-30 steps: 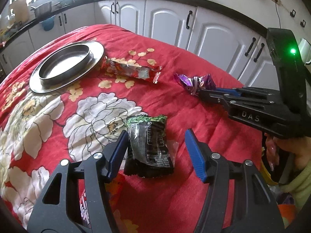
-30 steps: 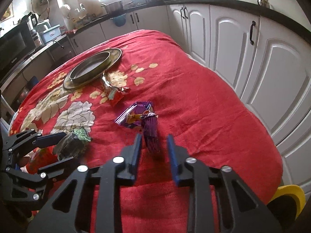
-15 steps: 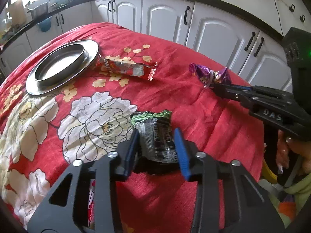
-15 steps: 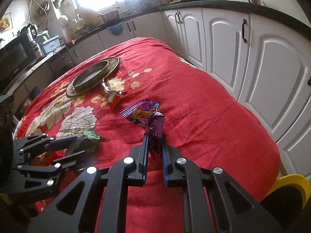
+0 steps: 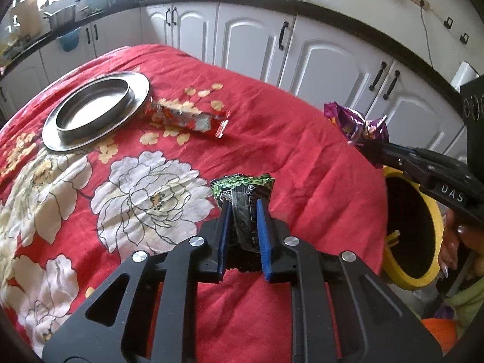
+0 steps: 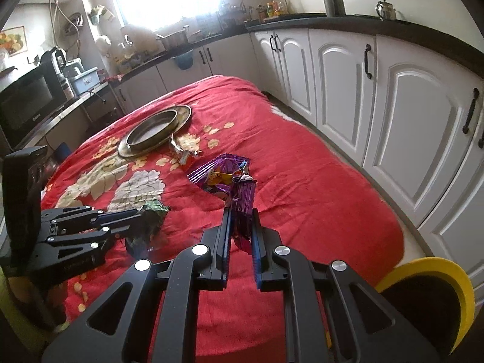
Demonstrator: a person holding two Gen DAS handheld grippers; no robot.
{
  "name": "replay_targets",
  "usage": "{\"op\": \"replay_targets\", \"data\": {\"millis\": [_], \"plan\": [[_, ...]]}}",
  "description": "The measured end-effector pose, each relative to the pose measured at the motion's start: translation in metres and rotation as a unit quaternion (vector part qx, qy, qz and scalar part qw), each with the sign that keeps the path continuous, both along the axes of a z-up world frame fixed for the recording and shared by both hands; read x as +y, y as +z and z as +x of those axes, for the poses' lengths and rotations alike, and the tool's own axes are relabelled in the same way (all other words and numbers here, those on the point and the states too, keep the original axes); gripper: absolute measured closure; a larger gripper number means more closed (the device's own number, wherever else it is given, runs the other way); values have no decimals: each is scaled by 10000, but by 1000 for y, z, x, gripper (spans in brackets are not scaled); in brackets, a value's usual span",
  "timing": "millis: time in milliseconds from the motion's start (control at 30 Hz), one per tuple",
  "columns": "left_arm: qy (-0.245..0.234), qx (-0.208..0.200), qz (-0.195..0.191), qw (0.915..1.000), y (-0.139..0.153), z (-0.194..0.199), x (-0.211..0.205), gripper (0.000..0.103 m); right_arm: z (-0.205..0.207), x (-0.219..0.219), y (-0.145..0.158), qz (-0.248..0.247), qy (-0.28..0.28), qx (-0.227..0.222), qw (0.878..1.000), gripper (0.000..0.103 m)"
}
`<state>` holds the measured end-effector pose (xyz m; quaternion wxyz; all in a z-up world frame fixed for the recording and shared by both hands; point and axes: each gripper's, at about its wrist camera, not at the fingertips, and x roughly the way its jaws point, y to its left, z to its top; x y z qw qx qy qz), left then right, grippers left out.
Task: Collect trash
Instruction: 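Carry the black-green bag and purple wrapper over the bin with both tools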
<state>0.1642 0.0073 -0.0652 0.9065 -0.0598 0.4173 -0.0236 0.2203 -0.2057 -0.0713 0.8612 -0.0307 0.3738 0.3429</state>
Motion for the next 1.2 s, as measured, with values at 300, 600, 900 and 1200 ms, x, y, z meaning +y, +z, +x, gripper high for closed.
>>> {"op": "replay_targets", "data": {"millis": [300,600,900,1200], "plan": [[-285,-283,-184,9990,25,-12,-26,92,-21,-36,20,114,-190,-157,9996,91],[-701,-466,-217,9962,37,-17,-67,92,-40,-78,31,171,-584,-343,9976,91],[-1177,-577,-251,9911,39,-18,-114,91,-48,-124,31,294,-1124,-328,9927,91],[-1647,-542,-297,9844,31,-15,-158,91,-54,-169,23,324,-1650,-171,9856,91]]}}
